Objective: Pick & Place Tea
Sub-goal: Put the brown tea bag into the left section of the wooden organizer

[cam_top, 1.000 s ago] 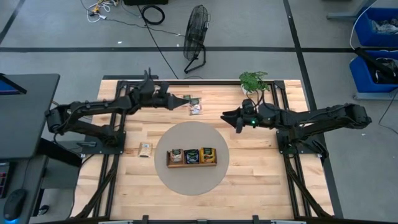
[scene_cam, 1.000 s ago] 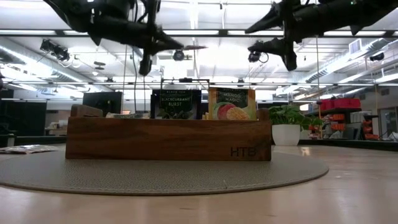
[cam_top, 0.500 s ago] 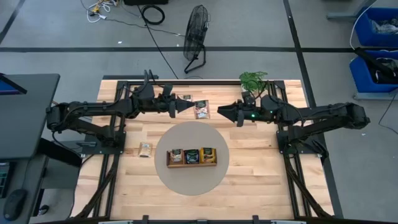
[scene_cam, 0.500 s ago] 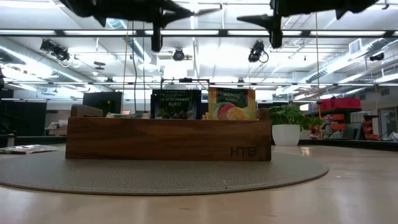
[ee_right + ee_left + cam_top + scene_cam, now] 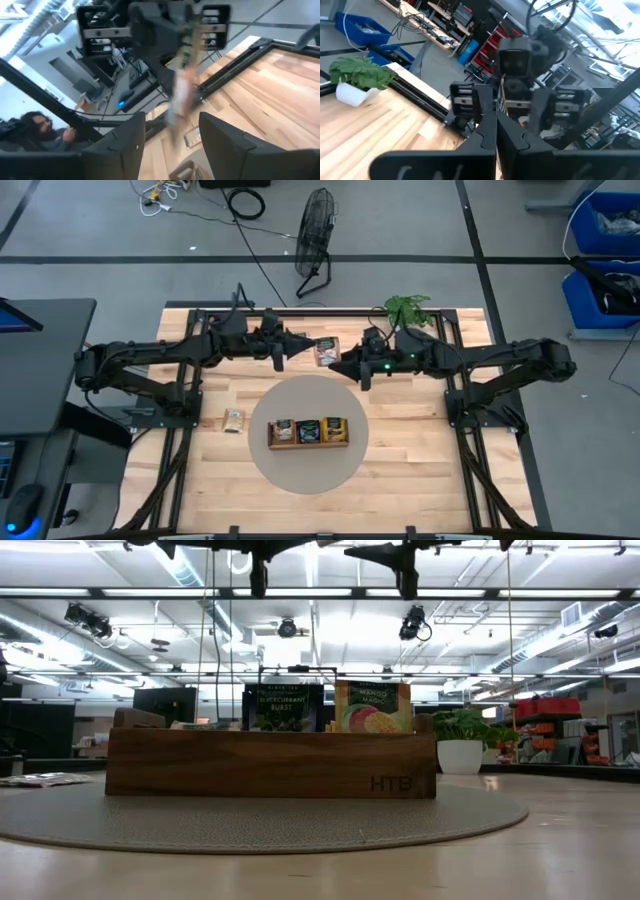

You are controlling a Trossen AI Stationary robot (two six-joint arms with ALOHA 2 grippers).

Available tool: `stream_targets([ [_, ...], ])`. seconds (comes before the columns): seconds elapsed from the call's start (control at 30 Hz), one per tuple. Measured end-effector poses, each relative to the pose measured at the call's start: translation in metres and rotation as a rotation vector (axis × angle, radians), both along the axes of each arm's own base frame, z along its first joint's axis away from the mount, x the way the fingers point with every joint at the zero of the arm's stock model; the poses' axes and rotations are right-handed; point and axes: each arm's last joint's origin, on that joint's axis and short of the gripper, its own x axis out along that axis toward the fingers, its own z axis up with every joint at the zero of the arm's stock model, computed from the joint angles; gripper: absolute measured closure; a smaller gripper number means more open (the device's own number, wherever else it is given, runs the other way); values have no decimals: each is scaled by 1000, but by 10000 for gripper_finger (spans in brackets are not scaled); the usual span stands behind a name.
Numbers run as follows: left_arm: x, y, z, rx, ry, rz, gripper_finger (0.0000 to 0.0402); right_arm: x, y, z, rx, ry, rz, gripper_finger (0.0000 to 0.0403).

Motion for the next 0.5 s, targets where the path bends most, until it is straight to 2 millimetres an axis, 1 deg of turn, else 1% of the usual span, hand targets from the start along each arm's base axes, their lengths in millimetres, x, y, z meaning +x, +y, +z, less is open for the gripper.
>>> stream_targets([
  [0.1,0,-2,-2,-4,19,-9,401,1,0,2,-11,-11,-4,214],
  [0.17,1,-3,-4,-7,34,-14,401,1,0,1,-14,-9,-6,228],
  [0.2,1,-3,-4,-8,38,-16,401,1,0,1,-20,-8,-6,241],
  [0.27,1,-3,-4,-8,37,-17,401,1,0,1,-26,-6,-4,278],
  [0.37,1,-3,-4,-8,37,-16,401,1,0,-1,-36,17,3,358],
  [0.4,1,-3,-4,-8,38,-16,401,1,1,-1,-43,20,9,379],
  [0.43,1,-3,-4,-8,38,-16,401,1,1,-2,-51,22,12,389],
  [0.5,1,-3,-5,-9,40,-17,401,1,1,-2,-51,24,10,387],
])
